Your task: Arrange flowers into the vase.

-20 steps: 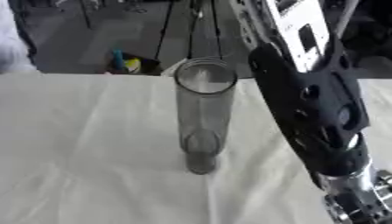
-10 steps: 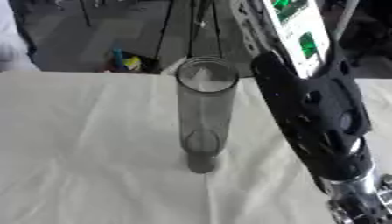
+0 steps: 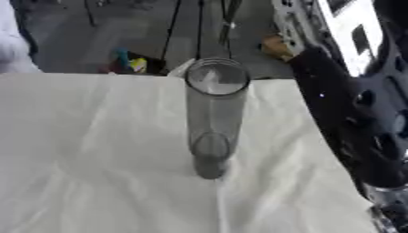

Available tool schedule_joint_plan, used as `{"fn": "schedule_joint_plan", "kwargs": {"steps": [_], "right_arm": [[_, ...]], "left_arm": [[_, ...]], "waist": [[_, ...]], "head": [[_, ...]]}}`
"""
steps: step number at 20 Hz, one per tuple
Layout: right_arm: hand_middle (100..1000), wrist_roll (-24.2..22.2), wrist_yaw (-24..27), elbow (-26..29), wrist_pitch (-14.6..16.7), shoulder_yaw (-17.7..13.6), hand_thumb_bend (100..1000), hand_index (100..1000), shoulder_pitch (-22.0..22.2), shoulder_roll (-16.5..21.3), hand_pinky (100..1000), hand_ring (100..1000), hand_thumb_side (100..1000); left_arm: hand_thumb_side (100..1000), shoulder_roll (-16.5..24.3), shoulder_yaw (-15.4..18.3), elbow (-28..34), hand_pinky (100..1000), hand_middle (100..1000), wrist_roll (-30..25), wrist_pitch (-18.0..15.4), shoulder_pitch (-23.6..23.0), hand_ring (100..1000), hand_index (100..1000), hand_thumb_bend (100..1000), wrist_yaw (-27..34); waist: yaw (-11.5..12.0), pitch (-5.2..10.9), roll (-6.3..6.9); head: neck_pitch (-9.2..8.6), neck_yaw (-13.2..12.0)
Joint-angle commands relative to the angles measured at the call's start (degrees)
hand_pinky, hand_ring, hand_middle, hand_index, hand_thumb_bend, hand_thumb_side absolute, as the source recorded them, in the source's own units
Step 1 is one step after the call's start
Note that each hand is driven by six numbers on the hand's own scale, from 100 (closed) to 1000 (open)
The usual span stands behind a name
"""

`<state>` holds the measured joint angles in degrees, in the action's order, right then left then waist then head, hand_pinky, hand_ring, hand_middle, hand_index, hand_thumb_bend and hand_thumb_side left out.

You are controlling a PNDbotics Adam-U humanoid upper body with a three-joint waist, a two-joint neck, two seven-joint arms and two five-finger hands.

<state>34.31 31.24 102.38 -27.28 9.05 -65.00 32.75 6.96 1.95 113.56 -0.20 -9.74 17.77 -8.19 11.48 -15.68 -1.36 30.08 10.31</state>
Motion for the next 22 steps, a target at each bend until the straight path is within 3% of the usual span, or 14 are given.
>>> {"fn": "schedule_joint_plan", "kwargs": {"steps": [1,13,22], "right_arm": [[100,1.14,2.16,1.40,-1.08,-1.03,100,100,-1.01,1.76,100,100,245],[100,3.22,5.84,2.18,-2.51,-1.40,100,100,-0.64,0.20,100,100,225],[100,4.06,6.79,4.56,-5.51,-1.24,100,100,1.02,0.21,100,100,224]], "left_arm": [[1000,0.70,-0.39,1.03,567,698,-0.11,0.20,0.51,623,861,100,-0.25],[1000,0.53,-0.32,1.03,566,698,-0.11,0.26,0.69,623,861,100,-0.12],[998,0.53,-0.12,1.03,565,700,0.07,0.40,0.70,623,860,100,-0.15]], "waist": [[0.02,1.15,-0.67],[-0.48,1.17,-0.54],[-1.69,1.25,-0.69]], "head": [[0.47,-0.14],[0.56,-0.15],[0.70,-0.82]]}}
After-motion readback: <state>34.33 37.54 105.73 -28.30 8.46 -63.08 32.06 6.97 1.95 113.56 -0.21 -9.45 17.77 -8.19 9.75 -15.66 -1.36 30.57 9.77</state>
